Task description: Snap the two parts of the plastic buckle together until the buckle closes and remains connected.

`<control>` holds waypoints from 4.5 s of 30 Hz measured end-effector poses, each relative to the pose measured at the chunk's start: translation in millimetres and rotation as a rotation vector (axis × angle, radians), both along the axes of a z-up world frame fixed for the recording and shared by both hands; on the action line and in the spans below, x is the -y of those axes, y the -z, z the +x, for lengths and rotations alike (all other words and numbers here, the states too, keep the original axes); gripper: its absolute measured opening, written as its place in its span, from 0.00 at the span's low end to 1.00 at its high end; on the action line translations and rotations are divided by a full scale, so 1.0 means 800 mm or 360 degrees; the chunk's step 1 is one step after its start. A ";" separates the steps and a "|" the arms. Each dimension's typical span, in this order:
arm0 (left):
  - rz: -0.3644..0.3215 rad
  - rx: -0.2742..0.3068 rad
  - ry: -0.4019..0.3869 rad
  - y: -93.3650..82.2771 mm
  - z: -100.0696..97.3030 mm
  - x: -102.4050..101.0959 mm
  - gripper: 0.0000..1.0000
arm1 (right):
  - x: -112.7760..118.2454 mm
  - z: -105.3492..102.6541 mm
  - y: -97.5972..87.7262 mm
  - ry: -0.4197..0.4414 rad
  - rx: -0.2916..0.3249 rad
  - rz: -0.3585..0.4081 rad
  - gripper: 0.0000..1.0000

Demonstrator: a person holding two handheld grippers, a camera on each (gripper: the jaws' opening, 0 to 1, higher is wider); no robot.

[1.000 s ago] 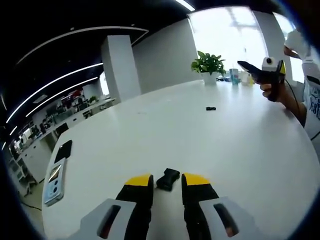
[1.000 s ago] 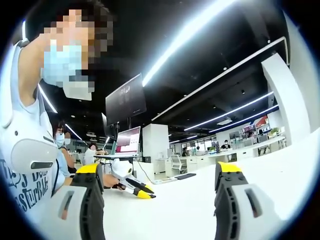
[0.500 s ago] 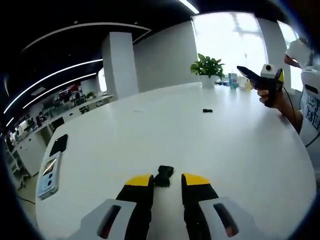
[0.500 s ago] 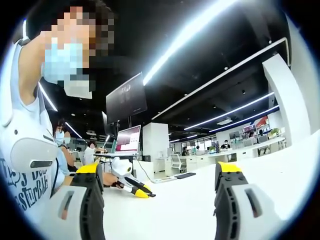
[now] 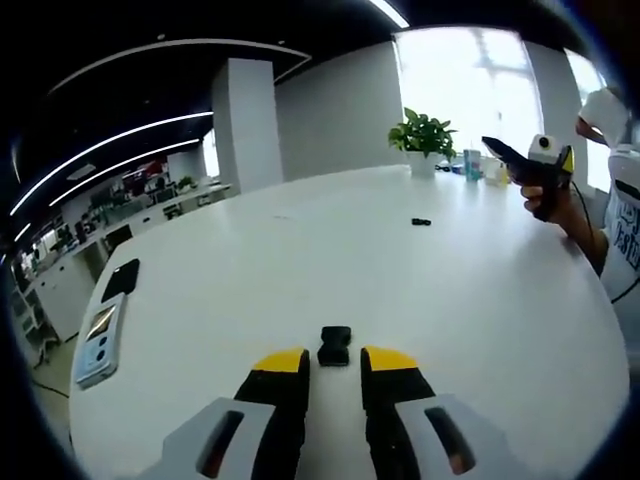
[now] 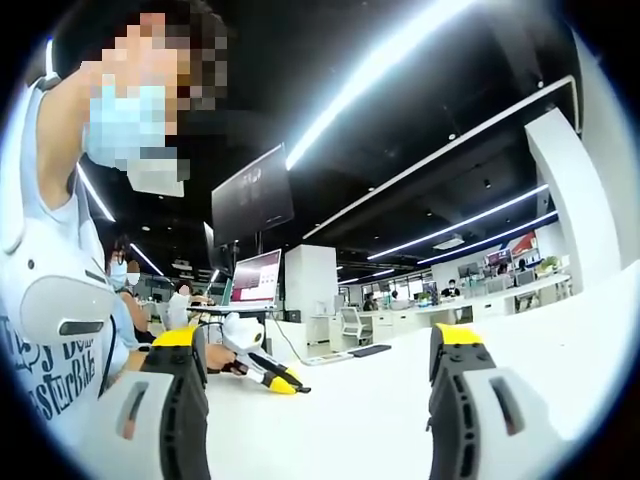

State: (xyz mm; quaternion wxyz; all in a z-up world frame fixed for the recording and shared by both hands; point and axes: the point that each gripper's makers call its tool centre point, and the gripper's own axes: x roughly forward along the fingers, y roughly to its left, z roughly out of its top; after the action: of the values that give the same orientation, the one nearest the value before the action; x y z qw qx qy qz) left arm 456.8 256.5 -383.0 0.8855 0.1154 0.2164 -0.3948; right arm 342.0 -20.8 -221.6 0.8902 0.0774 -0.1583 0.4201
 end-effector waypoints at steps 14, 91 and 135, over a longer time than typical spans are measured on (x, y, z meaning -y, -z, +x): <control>-0.0014 -0.0027 -0.0002 0.003 -0.001 0.004 0.12 | -0.004 -0.001 0.003 -0.0010 -0.0006 -0.0019 0.94; -0.0051 -0.0117 0.0263 0.003 -0.035 0.044 0.12 | -0.013 0.029 0.080 0.0094 -0.0328 -0.0386 0.85; -0.0095 -0.0153 0.0790 0.002 -0.097 0.113 0.12 | -0.016 0.027 0.088 0.0068 -0.0334 -0.0442 0.84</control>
State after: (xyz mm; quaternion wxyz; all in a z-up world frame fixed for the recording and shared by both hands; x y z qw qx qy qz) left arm 379.0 166.3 -384.4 0.7531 0.1198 0.2116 -0.6113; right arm 363.9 -8.4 -291.9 0.9127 -0.0063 -0.0065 0.4085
